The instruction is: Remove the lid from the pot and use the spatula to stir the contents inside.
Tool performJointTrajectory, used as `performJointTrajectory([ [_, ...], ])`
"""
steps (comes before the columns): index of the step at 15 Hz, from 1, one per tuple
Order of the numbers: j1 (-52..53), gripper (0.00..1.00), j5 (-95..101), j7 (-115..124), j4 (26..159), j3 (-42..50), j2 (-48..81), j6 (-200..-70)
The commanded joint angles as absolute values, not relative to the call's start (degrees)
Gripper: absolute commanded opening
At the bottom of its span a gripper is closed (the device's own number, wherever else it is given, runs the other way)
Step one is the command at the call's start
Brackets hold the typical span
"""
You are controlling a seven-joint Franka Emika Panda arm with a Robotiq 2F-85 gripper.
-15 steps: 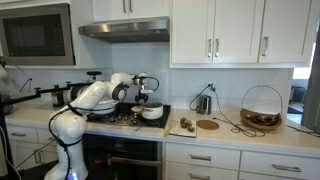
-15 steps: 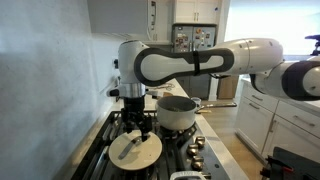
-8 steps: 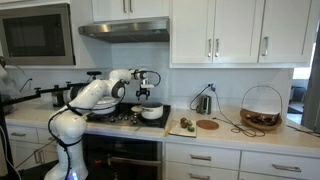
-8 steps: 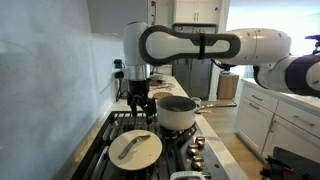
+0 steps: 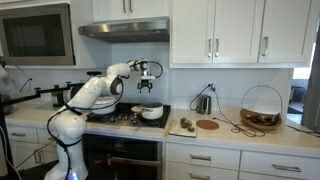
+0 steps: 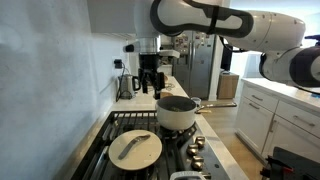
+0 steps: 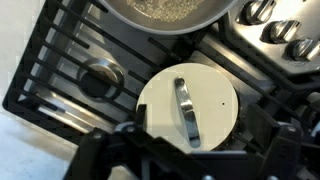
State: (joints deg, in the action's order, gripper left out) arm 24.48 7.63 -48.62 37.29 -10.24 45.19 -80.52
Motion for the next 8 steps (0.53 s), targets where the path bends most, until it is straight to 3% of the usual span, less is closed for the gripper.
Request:
performJointTrajectory([
  [1,24.19,1.00,8.22,-43.36,36.69,-8.49,43.14,-76.19],
  [8,20.83,1.00,6.50,-29.94,37.64,-6.54,38.41,-67.19],
])
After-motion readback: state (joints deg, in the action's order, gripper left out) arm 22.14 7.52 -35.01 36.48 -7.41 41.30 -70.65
